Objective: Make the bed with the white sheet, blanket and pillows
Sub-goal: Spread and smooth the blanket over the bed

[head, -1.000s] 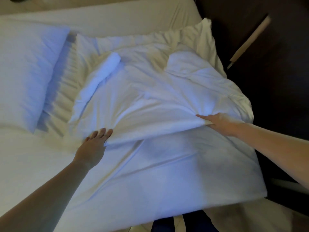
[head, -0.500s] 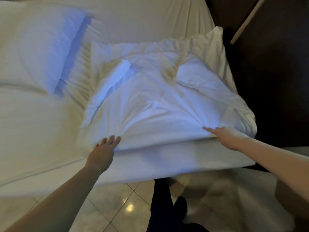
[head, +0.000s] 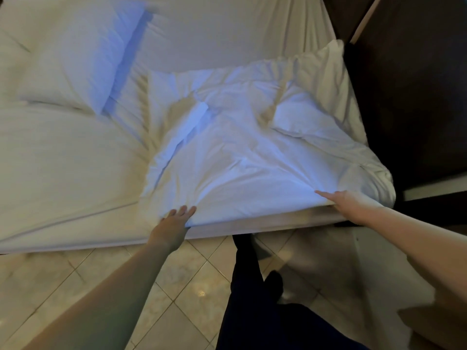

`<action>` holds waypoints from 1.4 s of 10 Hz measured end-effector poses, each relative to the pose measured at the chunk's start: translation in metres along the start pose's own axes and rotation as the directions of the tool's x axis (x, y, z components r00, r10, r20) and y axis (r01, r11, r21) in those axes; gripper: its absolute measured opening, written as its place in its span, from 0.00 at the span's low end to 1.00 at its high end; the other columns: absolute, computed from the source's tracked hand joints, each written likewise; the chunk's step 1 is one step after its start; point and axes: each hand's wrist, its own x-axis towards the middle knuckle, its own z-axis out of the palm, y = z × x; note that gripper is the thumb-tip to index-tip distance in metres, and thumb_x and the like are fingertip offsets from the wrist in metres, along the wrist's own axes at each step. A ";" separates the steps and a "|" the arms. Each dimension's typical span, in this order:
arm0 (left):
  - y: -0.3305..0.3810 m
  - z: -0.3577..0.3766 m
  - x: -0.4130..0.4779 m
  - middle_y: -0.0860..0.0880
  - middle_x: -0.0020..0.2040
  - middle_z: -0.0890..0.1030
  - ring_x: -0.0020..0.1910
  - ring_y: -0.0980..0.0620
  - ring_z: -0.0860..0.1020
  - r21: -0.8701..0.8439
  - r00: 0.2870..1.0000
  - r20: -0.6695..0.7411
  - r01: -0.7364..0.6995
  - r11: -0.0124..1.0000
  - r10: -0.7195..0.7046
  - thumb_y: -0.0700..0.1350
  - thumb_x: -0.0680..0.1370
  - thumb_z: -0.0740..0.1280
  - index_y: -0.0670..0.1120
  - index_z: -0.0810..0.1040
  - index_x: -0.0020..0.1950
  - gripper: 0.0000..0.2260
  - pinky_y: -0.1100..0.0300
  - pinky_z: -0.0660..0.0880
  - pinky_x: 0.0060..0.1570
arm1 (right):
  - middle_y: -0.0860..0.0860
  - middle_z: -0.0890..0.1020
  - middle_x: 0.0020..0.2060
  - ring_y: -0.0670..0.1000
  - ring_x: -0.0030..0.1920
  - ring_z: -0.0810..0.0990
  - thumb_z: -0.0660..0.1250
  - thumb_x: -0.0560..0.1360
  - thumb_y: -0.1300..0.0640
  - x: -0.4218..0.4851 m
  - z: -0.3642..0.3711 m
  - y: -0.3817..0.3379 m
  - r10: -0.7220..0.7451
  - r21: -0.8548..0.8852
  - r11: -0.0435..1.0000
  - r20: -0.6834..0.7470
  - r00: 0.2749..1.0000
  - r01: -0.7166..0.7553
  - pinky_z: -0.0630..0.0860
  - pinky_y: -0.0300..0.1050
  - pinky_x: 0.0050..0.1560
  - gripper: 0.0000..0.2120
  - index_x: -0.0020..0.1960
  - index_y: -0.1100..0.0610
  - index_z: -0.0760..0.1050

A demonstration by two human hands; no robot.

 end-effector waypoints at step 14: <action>-0.049 -0.243 0.324 0.44 0.83 0.50 0.80 0.36 0.52 -0.086 0.821 -0.103 0.556 0.827 -0.562 0.53 0.79 0.63 0.51 0.56 0.81 0.31 0.40 0.56 0.76 | 0.58 0.82 0.57 0.60 0.61 0.77 0.69 0.75 0.40 0.321 -0.223 0.041 -0.121 0.306 0.948 0.105 0.987 0.084 0.70 0.58 0.65 0.22 0.58 0.58 0.79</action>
